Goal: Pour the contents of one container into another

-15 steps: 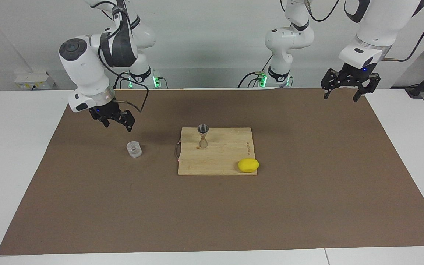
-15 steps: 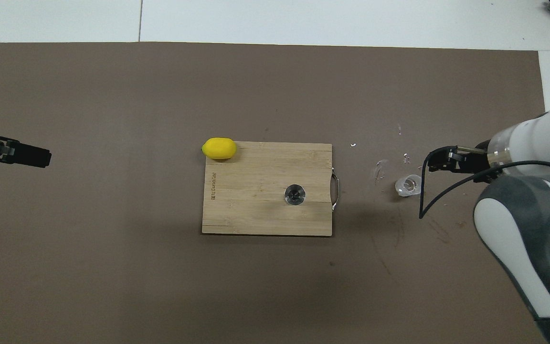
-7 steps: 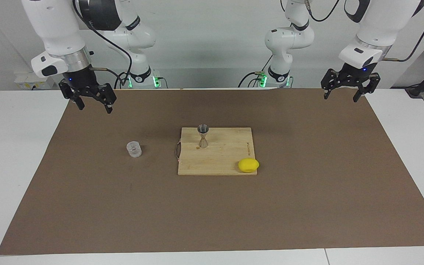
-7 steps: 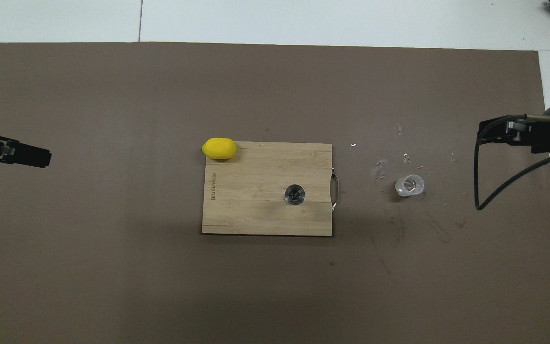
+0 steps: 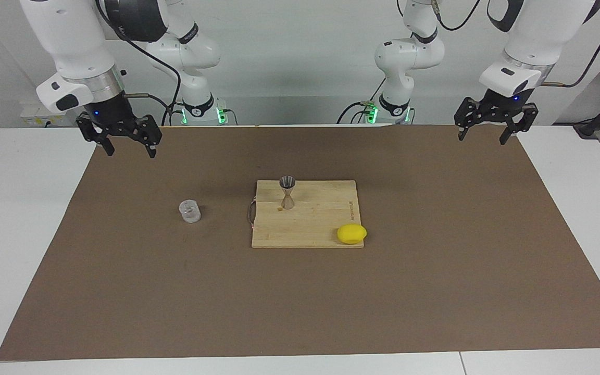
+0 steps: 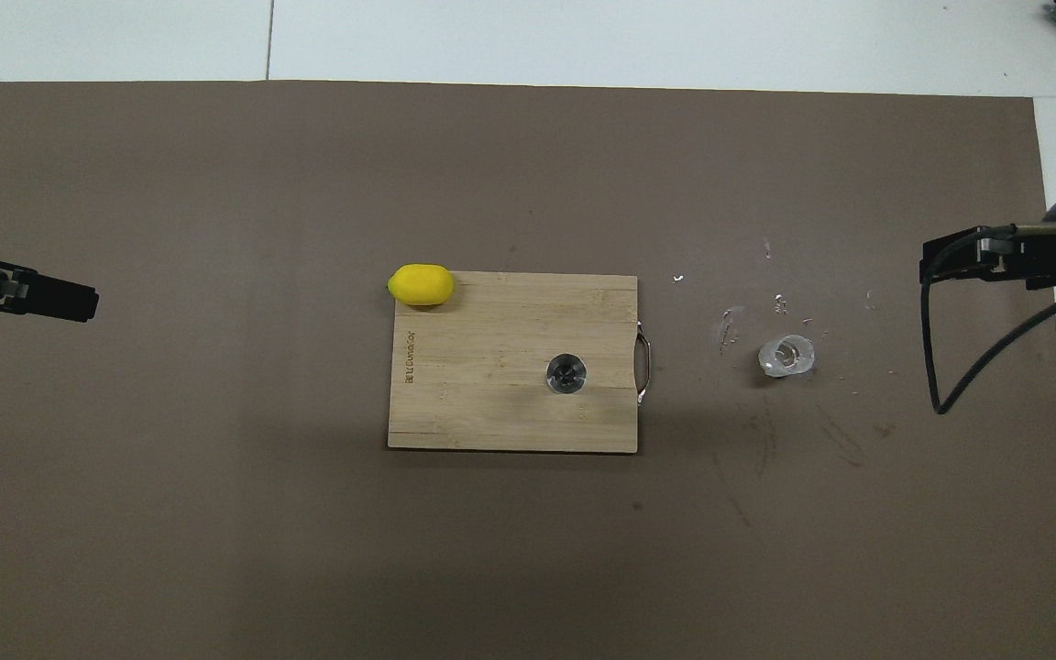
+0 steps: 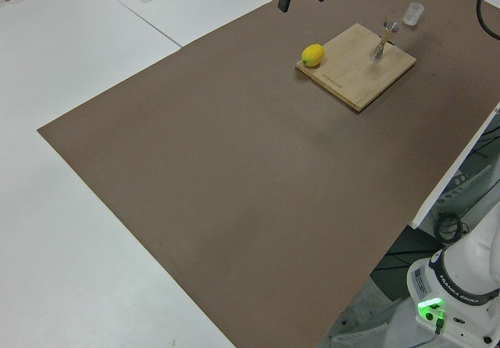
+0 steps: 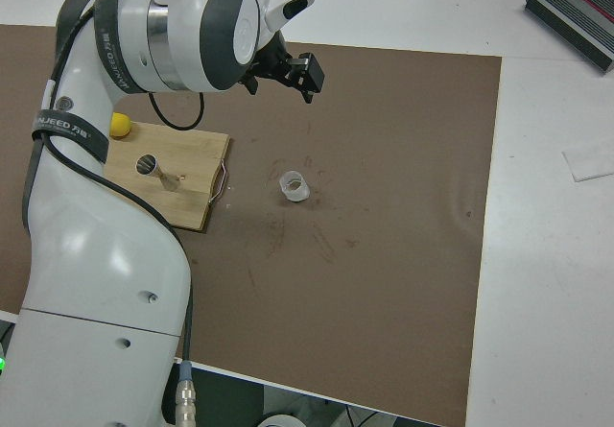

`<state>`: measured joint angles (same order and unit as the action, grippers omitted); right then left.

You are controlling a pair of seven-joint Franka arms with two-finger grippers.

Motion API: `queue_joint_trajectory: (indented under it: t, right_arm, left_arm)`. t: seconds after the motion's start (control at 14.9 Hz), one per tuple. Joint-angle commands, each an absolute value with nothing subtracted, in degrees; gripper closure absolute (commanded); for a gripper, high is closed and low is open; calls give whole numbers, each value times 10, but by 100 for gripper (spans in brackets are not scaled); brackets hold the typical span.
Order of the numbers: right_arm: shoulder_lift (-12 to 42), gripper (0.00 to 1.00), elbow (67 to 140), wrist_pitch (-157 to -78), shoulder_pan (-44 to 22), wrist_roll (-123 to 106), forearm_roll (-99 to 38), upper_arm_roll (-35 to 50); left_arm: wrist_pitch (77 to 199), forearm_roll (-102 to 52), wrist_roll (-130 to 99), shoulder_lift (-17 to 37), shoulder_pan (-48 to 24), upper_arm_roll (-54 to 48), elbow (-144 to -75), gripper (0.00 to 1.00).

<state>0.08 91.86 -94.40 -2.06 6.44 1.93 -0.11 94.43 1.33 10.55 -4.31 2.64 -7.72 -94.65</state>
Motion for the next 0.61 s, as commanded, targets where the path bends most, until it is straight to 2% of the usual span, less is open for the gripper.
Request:
queue_joint_trajectory:
  t: [0.0,0.54]
  right_arm:
    - [5,0,905,-910,-17,49,33,0]
    - [-1,0,915,-894,-14,46,21,-4]
  left_arm:
    - [940,9,100,-55,29,-77,-955,0]
    - [940,9,100,-55,29,-77,-955,0]
